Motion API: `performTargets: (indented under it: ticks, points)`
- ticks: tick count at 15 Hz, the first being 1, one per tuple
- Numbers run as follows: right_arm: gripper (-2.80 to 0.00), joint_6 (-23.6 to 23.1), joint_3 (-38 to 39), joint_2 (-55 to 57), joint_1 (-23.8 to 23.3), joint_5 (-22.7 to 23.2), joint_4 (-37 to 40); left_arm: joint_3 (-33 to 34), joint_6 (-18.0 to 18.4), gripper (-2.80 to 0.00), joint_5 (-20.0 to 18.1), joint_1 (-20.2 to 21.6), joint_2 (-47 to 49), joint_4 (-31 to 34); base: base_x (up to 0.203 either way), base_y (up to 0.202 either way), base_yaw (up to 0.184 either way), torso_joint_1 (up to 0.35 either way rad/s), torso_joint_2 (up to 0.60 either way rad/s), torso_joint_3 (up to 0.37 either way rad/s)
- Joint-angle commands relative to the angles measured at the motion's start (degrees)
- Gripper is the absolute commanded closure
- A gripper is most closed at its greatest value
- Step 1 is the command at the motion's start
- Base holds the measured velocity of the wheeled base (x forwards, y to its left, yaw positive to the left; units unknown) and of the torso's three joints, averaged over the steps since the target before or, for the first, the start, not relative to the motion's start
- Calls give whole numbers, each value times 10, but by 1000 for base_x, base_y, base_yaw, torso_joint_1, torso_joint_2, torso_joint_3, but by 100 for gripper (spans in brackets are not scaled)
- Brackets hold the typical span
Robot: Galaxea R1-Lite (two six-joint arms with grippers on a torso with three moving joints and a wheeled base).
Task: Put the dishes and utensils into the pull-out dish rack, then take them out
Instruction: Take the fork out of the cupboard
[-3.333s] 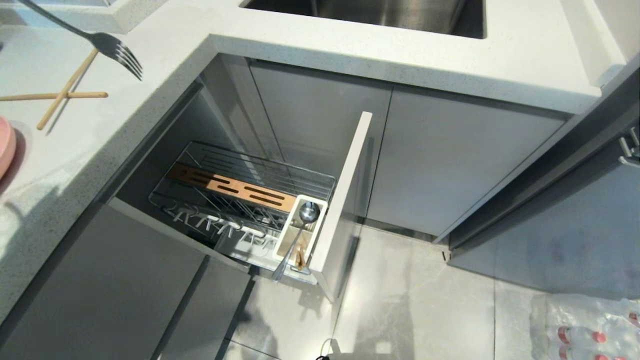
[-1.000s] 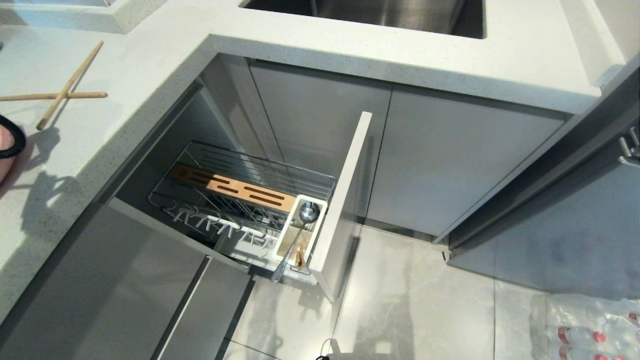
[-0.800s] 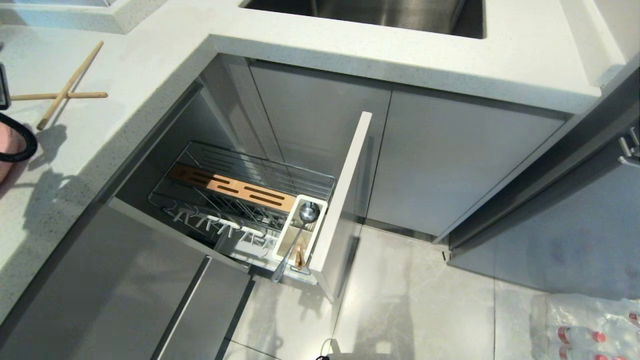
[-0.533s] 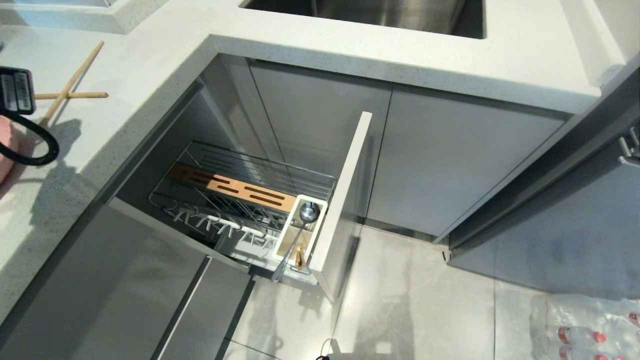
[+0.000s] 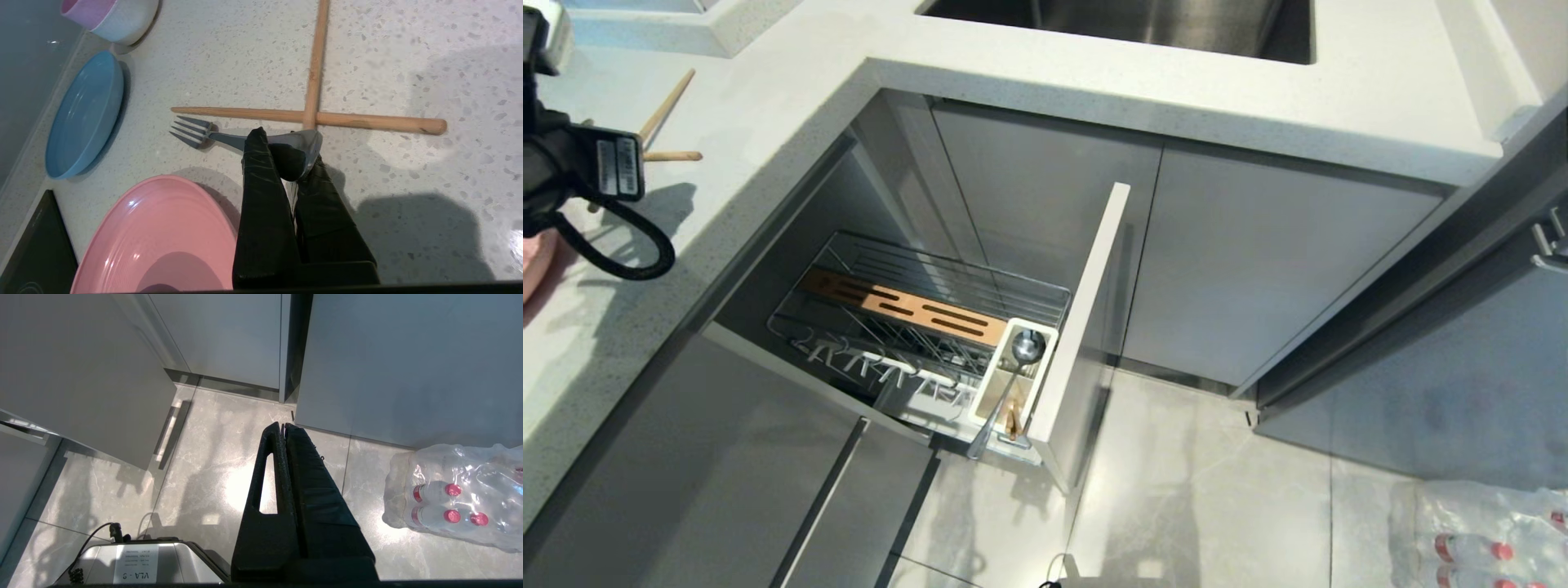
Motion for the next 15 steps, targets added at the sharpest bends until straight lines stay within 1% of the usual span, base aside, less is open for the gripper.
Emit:
performTargets:
  ticks: [1,5,6,15]
  points:
    - [0,0,0,0,0,0,0,5,4,0,-4,-4,12,3,0,0,0,0,0,0]
    - [0,0,0,0,0,0,0,6,6,0,-3,-4,11,2,0,0,0,0,0,0]
    - [0,0,0,1,0,0,0,5,6,-280,-3,-4,11,2,0,0,0,0,0,0]
    - [0,0,0,0,0,0,0,4,4,-280,-2,-5,-10,-4,0,0,0,0,0,0]
